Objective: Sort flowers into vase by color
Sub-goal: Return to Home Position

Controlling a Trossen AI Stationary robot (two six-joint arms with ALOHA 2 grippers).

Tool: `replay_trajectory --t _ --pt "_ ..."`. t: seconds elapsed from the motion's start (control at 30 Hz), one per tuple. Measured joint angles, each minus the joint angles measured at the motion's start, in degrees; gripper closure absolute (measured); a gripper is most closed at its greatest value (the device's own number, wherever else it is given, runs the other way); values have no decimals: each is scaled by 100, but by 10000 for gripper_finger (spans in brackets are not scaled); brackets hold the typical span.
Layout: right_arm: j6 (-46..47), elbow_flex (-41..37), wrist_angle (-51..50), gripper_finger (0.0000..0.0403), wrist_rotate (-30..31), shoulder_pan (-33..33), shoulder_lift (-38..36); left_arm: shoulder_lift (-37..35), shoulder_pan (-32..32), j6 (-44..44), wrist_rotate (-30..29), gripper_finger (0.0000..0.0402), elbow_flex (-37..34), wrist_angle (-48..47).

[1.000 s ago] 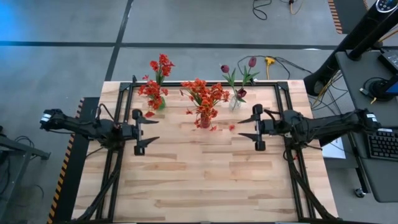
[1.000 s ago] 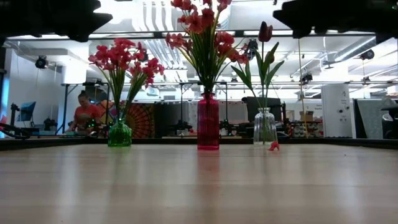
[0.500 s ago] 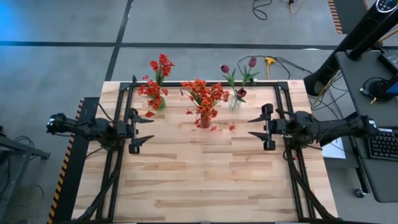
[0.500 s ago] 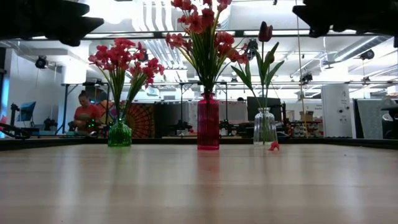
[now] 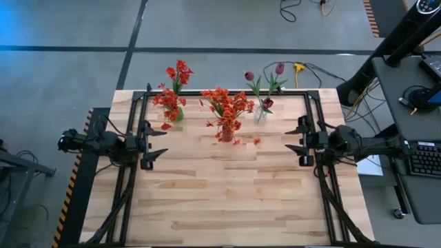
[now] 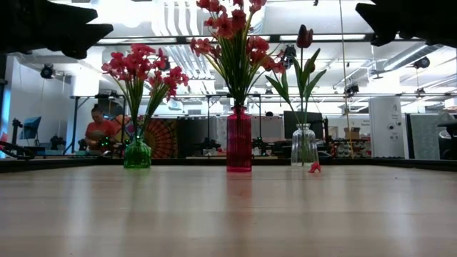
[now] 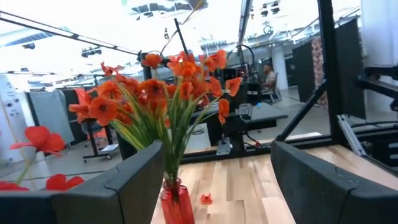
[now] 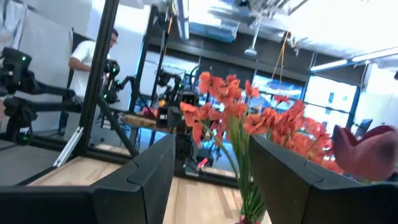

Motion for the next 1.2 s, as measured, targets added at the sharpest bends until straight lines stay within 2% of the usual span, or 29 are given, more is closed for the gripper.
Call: replay_trajectory --t 0.17,0.37,0.63,0.87,1.2 --pt "48 -166 -144 204 2 0 -367 -1 0 30 -68 129 0 -126" --pt "173 -610 -104 204 3 0 -799 -3 0 -391 -68 129 -39 -635" --pt "154 -623 -643 204 22 0 -1094 14 0 -756 -22 129 -442 -494" --pt "140 -625 -713 204 453 0 -1085 7 2 -756 183 129 -450 -507" --pt "135 -627 -764 204 1201 0 -1046 416 7 -889 333 129 -444 -546"
